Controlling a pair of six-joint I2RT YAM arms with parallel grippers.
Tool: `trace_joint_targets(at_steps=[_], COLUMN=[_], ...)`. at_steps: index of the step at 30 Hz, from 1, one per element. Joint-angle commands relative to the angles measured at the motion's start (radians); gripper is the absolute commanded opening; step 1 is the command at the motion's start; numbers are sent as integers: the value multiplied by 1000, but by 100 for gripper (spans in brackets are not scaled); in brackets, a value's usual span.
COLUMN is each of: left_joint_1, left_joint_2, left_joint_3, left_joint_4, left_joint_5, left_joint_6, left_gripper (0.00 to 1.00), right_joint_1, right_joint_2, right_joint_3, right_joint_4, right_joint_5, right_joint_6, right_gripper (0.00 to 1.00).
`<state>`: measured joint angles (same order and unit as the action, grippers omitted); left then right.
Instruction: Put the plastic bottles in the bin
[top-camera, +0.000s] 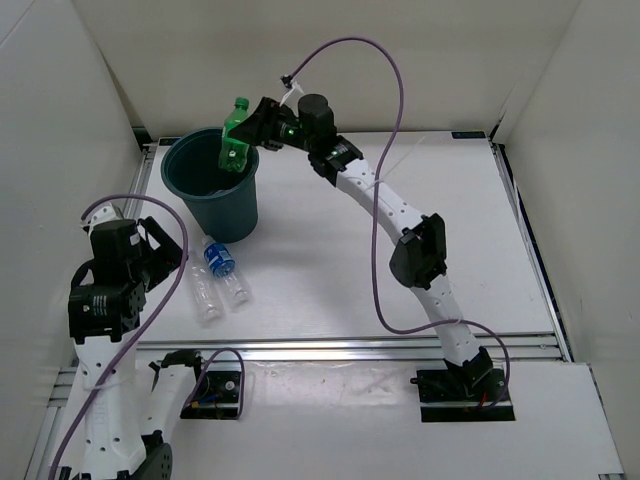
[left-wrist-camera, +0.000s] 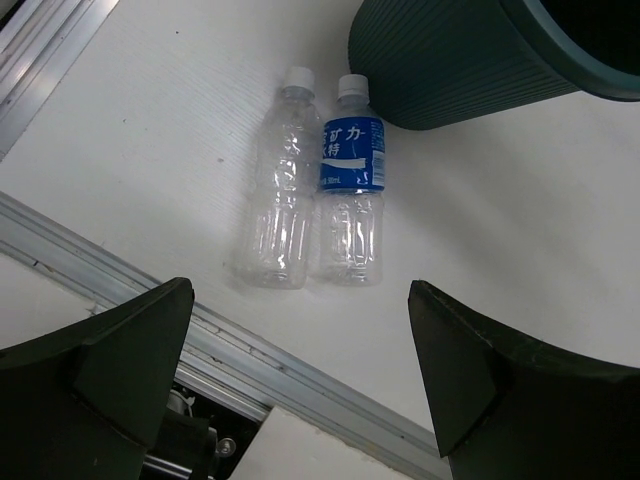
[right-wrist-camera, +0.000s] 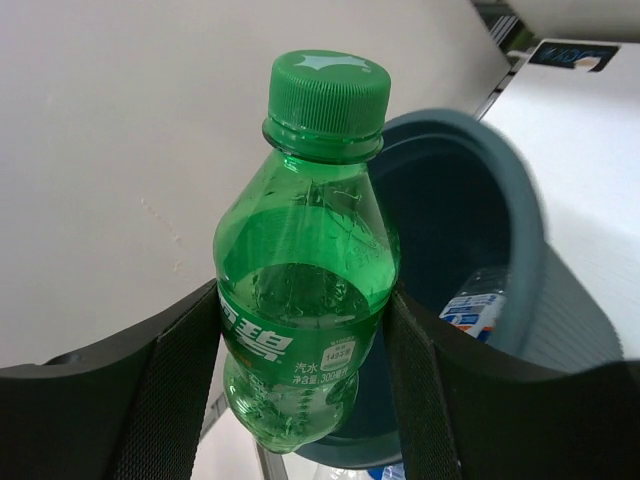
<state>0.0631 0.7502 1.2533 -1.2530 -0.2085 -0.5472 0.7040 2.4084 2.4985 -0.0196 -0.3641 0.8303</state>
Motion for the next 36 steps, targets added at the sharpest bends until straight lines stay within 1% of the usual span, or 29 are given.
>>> trace_joint_targets(at_steps=[1, 3, 4, 5, 7, 8, 10, 11, 12, 15, 16, 17, 20, 22, 24, 30, 36], left_joint_1=[-3, -3, -3, -3, -3, -3, -3, -3, -3, -3, -3, -3, -3, -3, -3, -3, -12], left_joint_2=[27, 40, 50, 61, 61, 70, 71, 71, 55, -17, -38, -75, -84, -49, -13, 70, 179], left_joint_3=[38, 38, 38, 38, 29, 3, -34, -49, -66, -181, -251, -282, -359, -382, -413, -489, -546], left_joint_4=[-5, 6, 6, 6, 32, 55, 91, 92, 136, 251, 335, 372, 429, 429, 429, 438, 477], left_joint_5=[-31, -31, -31, -31, 0, 10, 33, 34, 43, 96, 119, 136, 172, 201, 201, 104, 74], left_joint_6=[33, 33, 15, -3, -13, -29, -65, -65, -77, -89, -89, -89, -89, -89, -80, -69, -69], left_gripper=[99, 99, 99, 99, 99, 99, 99, 99, 99, 99, 99, 99, 99, 99, 99, 99, 99], right_joint_1=[31, 41, 42, 42, 51, 51, 51, 42, 19, -37, -55, -64, -87, -87, -97, -116, -135], right_joint_2=[-14, -14, -32, -41, -77, -93, -158, -178, -213, -264, -276, -288, -344, -383, -404, -457, -477], right_joint_3=[60, 60, 60, 60, 50, 37, 17, 17, 2, 2, -7, -7, -41, -65, -87, -124, -124], right_joint_4=[103, 75, 35, 11, -43, -96, -143, -143, -155, -190, -200, -212, -255, -289, -330, -384, -413], right_joint_5=[22, 22, 31, 31, 31, 46, 74, 91, 91, 91, 91, 91, 91, 91, 91, 91, 82], right_joint_6=[-71, -129, -151, -169, -203, -235, -284, -284, -284, -261, -261, -270, -295, -309, -319, -352, -352], right_gripper=[57, 72, 82, 100, 100, 100, 100, 100, 100, 100, 100, 100, 100, 100, 100, 100, 100])
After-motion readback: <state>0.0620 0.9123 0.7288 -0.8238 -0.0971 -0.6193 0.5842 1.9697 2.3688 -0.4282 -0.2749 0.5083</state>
